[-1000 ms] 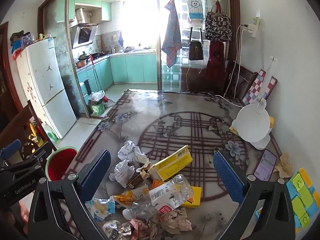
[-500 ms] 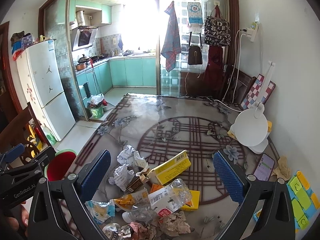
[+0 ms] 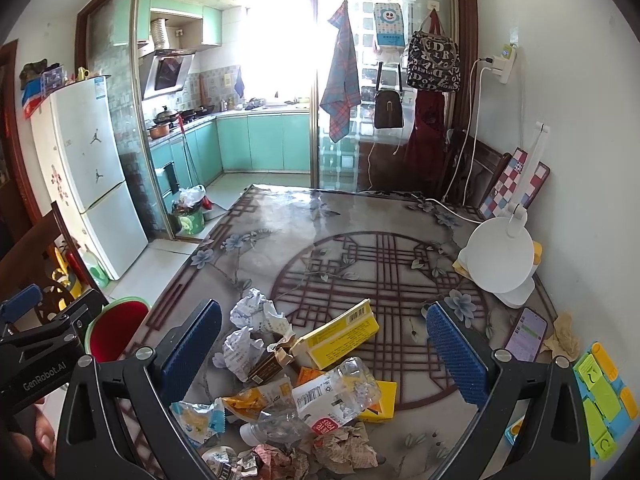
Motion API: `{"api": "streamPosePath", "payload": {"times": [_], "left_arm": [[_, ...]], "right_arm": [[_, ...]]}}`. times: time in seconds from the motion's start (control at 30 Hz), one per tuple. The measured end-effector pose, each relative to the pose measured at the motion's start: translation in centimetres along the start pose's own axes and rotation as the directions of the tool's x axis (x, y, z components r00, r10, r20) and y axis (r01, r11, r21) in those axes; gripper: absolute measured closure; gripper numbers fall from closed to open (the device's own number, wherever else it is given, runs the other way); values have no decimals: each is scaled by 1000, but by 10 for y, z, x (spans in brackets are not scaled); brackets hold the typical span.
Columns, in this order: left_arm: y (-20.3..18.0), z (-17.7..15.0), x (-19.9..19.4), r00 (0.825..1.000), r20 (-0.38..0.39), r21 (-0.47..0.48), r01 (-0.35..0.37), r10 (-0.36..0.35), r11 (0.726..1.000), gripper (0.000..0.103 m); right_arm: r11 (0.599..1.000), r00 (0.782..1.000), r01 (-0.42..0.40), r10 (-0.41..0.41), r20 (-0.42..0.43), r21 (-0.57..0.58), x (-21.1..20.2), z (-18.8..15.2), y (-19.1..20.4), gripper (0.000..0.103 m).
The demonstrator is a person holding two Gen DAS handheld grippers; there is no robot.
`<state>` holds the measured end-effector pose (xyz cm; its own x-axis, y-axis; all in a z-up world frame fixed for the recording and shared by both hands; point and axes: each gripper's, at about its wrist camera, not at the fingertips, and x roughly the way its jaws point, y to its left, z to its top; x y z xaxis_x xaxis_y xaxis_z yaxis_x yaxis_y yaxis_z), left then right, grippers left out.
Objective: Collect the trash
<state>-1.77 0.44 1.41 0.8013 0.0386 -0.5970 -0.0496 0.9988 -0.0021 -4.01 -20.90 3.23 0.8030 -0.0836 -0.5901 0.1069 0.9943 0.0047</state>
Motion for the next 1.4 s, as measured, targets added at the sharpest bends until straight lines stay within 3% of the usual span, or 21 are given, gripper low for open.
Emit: {"api": "streamPosePath", "payload": {"times": [1.1, 1.4], "left_arm": [[-9, 0, 13, 999, -37, 26, -13, 14, 1000, 0], [-8, -3, 18, 997, -67, 50, 31, -28, 998, 0]], "right_arm": [[1000, 1000, 14, -14, -19, -4, 16, 0, -6, 0], [1000, 999, -18, 18, -43, -5, 20, -3, -12, 0]]}}
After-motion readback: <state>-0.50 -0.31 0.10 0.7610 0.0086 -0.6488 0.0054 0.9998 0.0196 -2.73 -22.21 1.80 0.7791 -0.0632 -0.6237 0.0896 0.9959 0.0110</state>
